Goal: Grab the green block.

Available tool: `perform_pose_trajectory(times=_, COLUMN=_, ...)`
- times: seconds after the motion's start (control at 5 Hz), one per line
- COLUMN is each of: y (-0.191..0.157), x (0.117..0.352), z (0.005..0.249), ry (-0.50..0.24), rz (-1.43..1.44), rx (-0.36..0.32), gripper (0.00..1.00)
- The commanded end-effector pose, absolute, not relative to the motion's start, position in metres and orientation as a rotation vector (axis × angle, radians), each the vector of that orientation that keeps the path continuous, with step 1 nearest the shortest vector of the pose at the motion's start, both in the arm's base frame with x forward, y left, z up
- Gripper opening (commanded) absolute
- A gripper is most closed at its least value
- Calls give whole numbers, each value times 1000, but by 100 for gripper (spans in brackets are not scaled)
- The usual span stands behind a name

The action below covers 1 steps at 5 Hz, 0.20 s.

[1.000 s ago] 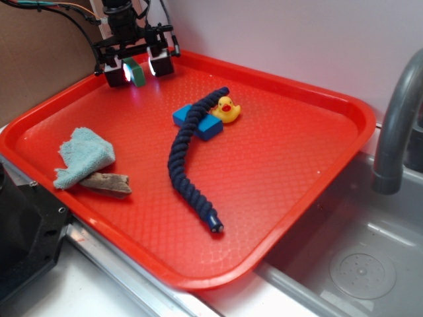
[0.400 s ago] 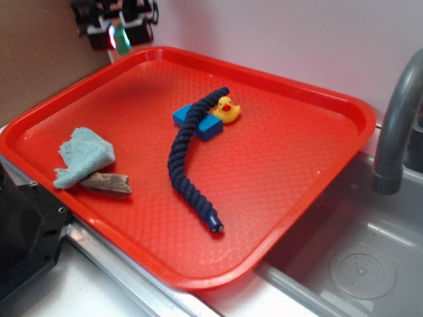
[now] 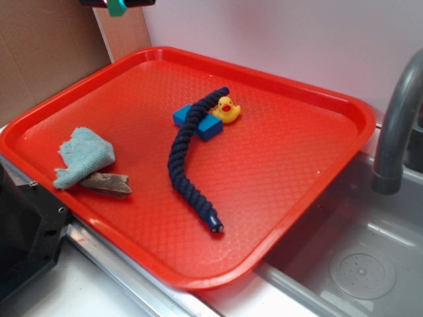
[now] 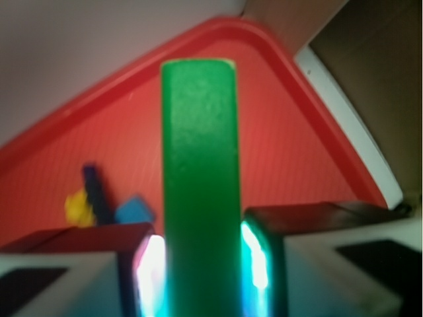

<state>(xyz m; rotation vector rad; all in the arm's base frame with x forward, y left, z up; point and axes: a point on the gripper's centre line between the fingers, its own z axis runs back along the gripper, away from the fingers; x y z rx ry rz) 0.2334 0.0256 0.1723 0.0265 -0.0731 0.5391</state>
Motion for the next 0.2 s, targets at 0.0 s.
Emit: perform_pose_trajectory(times=0.0, y=15, x=149, z=205, ry=-126, rz=317, rx=9, gripper=0)
